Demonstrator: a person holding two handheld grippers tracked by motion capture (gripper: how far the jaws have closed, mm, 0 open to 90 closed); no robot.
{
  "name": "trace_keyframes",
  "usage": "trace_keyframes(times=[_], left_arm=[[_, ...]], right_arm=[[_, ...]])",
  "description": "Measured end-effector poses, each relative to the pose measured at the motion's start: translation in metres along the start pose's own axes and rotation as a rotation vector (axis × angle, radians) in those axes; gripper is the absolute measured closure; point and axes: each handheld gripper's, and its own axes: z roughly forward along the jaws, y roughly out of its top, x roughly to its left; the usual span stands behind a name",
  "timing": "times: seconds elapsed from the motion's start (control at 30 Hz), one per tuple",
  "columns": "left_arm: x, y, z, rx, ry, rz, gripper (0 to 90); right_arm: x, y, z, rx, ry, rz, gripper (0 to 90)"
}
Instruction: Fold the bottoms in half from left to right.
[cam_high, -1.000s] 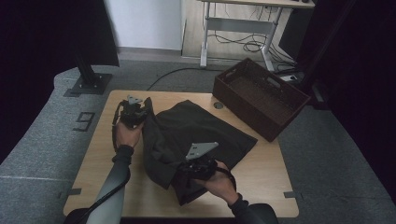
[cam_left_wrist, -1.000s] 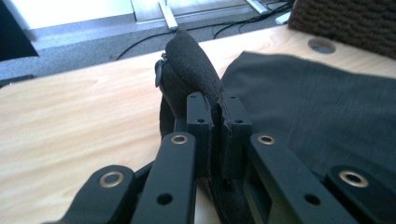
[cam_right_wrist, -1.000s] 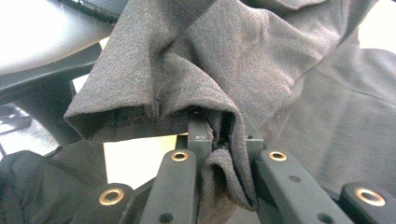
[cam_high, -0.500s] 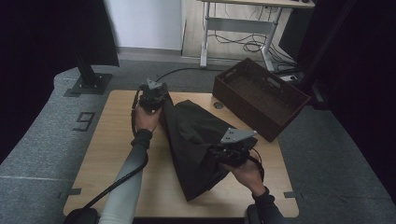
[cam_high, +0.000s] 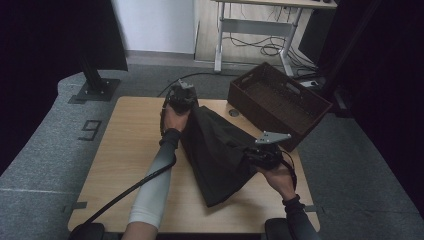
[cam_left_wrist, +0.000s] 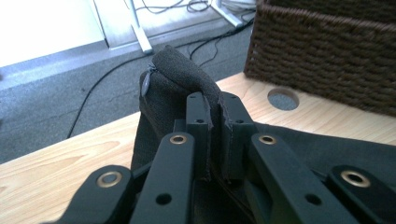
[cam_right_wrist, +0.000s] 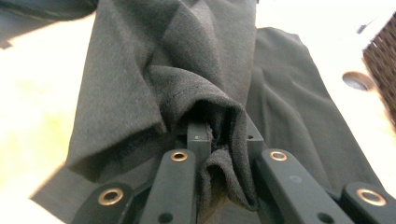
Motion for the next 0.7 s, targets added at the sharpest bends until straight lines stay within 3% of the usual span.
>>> trace_keyframes(times=[0.17,0.43,0.53,0.7], left_arm=[[-0.003,-0.007,0.021,0.055,0.009,0.005,83.1],[-0.003,-0.018,0.045,0.15,0.025,-0.001,78.7],[0.001,-0.02,0.046,0.171,0.031,-0.016,70.0],[0.007,-0.021,0.04,0.145,0.028,-0.062,54.8]], right_arm=[[-0.019,-0.015,0.013,0.041,-0.031,0.045,80.0],[-0.031,-0.029,0.034,0.125,-0.08,0.054,78.6],[-0.035,-0.032,0.04,0.15,-0.093,0.059,78.0],[-0.04,-0.041,0.047,0.183,-0.099,0.068,71.9]])
